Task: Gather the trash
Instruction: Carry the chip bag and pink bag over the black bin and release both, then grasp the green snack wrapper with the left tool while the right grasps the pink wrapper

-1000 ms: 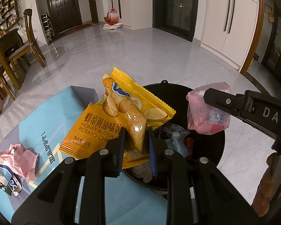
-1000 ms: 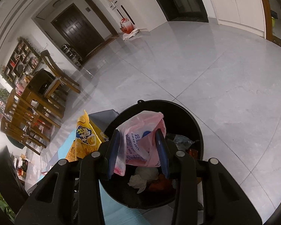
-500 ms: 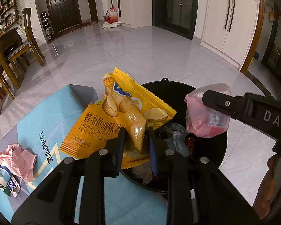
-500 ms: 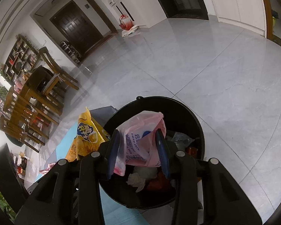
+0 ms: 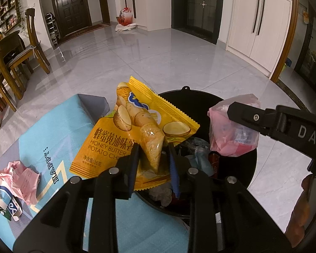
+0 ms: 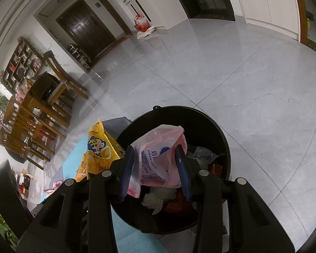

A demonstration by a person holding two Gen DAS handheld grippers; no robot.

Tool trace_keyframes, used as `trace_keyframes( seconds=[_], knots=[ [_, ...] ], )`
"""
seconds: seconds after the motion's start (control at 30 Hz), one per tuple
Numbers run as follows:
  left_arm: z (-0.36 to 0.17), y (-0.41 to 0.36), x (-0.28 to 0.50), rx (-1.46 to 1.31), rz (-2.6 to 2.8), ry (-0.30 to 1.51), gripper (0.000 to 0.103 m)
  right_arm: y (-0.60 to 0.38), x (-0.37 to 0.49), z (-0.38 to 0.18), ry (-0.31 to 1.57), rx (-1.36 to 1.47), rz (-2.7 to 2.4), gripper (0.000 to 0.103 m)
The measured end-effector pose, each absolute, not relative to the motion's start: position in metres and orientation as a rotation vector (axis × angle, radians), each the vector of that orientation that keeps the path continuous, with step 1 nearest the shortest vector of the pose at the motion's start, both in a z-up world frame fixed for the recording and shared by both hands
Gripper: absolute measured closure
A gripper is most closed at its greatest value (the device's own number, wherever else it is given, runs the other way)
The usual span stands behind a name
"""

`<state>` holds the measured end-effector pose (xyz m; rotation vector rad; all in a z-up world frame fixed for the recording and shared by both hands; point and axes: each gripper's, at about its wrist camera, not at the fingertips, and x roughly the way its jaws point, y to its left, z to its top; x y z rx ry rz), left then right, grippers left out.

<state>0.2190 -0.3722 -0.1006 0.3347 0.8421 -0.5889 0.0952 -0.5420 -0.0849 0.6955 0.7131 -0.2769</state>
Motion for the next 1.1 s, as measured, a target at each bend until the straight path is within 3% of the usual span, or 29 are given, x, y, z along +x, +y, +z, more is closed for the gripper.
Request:
trace_keyframes(
  seconds=[0.57,0.67,0.93,1.1],
  knots=[
    [-0.104,-0.373,0.218,0.327,-0.588,0.841,0.066,-0.537,0.097,-0.091,0.732,0.693,-0.282,0.057],
    [-0.103,-0.373,0.217,0.320,-0.590,0.840,0.053,-0.538,0.098,-0.091,0.736,0.698,-0.287,0.052],
    [-0.092,-0.367,0.212,0.297,-0.598,0.797,0.043,-0.541,0.091,-0.090,0.713,0.731,-0.306,0.045],
    [-0.079,-0.351,0.201,0.276,-0.589,0.746,0.030,-0.537,0.089,-0.084,0.683,0.743,-0.277,0.043]
  ],
)
